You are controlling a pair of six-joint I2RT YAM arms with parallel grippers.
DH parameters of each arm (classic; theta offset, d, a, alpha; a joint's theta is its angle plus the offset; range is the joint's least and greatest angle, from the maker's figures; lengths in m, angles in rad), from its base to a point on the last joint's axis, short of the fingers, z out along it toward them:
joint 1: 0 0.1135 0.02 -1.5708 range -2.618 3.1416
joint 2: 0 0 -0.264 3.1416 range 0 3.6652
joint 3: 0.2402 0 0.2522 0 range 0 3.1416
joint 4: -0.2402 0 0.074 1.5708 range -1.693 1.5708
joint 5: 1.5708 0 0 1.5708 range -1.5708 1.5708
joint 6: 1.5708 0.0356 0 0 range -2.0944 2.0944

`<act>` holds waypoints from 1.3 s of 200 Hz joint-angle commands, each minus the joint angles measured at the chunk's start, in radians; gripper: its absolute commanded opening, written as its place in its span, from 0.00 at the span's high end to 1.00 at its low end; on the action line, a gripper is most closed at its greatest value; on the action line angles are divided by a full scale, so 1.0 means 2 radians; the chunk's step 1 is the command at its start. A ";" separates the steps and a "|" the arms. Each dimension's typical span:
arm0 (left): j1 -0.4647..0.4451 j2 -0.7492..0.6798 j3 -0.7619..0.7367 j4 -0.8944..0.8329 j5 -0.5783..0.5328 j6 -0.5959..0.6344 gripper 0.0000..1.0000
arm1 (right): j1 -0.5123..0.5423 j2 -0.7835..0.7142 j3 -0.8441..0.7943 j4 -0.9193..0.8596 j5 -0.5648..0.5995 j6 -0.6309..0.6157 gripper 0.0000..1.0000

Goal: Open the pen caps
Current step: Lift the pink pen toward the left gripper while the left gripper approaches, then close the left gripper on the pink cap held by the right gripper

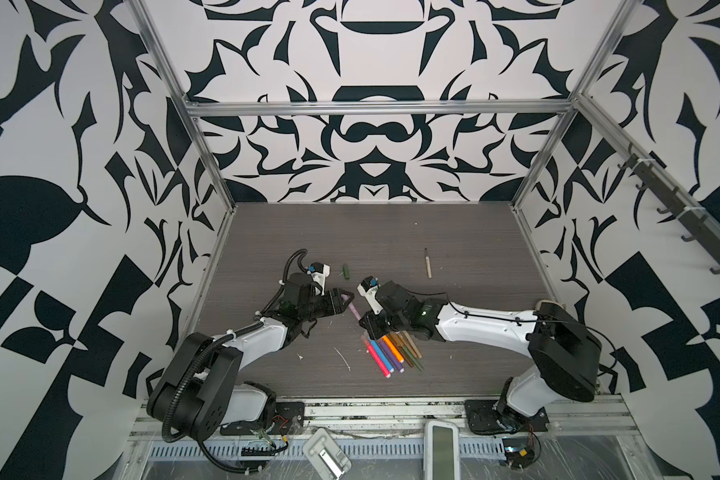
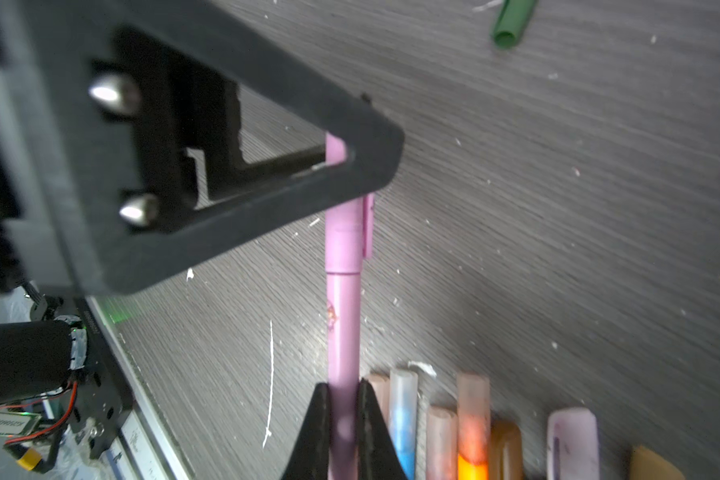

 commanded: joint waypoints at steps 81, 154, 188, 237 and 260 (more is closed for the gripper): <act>0.037 0.032 -0.006 0.079 0.086 -0.036 0.65 | 0.014 0.019 0.003 0.075 0.053 -0.019 1.00; 0.040 0.040 -0.006 0.093 0.101 -0.039 0.69 | 0.016 0.030 0.016 0.071 0.092 -0.024 1.00; 0.043 0.050 -0.005 0.106 0.118 -0.044 0.71 | 0.016 0.035 0.020 0.080 0.095 -0.024 1.00; 0.047 0.060 -0.003 0.112 0.129 -0.049 0.68 | 0.016 0.039 0.031 0.080 0.106 -0.025 1.00; 0.048 0.059 -0.004 0.112 0.126 -0.050 0.58 | 0.015 0.039 0.040 0.067 0.113 -0.022 1.00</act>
